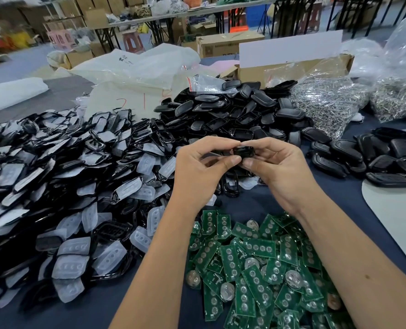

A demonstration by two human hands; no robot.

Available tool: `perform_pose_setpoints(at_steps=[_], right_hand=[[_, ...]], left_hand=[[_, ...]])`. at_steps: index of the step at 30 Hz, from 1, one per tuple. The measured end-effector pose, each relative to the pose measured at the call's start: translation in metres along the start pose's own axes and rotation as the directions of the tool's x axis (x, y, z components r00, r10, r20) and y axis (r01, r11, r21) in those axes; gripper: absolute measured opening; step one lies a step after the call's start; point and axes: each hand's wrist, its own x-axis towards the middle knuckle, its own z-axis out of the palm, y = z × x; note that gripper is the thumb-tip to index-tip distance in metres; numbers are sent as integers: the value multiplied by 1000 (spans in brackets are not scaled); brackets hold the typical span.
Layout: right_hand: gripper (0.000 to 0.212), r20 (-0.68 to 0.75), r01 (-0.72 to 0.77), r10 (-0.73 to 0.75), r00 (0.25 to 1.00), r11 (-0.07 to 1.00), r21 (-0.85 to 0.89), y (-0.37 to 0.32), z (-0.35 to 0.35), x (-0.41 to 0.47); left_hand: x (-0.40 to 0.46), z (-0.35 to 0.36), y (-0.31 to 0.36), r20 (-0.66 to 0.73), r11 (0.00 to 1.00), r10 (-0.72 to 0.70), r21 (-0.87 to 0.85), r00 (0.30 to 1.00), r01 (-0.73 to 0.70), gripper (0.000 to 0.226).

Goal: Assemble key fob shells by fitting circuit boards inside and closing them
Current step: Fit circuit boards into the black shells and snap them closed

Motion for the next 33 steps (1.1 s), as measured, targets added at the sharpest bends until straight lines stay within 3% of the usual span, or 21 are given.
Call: perform_pose_setpoints(at_steps=[4, 12, 23, 29, 33], right_hand=[[31, 62, -61, 57, 996, 996, 58, 3, 0, 0], [35, 61, -84, 83, 995, 996, 15, 7, 1, 0], [41, 33, -1, 11, 999, 957, -289, 5, 0, -2], [31, -17, -7, 1, 1000, 922, -387, 3, 3, -3], [28, -35, 8, -27, 999, 896, -444, 2, 2, -4]], left_hand=[[-1, 0, 2, -37, 998, -36, 48, 999, 38, 22], [-1, 4, 2, -63, 951, 47, 309, 997, -25, 17], [-3, 11, -7, -69, 907, 135, 409, 988, -95, 17], [-3, 17, -8, -205, 983, -112, 121, 972, 139, 19], [-4, 17, -8, -240, 935, -345, -174, 908, 309, 11]])
